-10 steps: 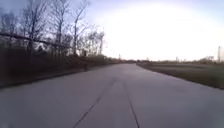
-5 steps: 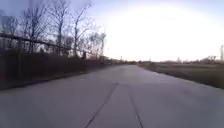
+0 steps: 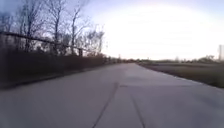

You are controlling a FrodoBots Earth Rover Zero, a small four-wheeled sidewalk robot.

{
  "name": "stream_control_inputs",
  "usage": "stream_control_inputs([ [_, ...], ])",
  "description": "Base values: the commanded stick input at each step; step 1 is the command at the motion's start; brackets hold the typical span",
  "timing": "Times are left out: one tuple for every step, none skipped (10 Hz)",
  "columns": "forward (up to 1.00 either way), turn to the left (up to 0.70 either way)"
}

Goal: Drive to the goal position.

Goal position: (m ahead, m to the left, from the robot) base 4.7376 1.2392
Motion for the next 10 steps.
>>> stream_control_inputs([
  [1.00, -0.39],
  [1.00, -0.37],
  [1.00, -0.33],
  [1.00, -0.30],
  [1.00, -0.18],
  [1.00, 0.01],
  [1.00, 0.01],
  [1.00, 0.01],
  [1.00, 0.01],
  [1.00, 0.01],
])
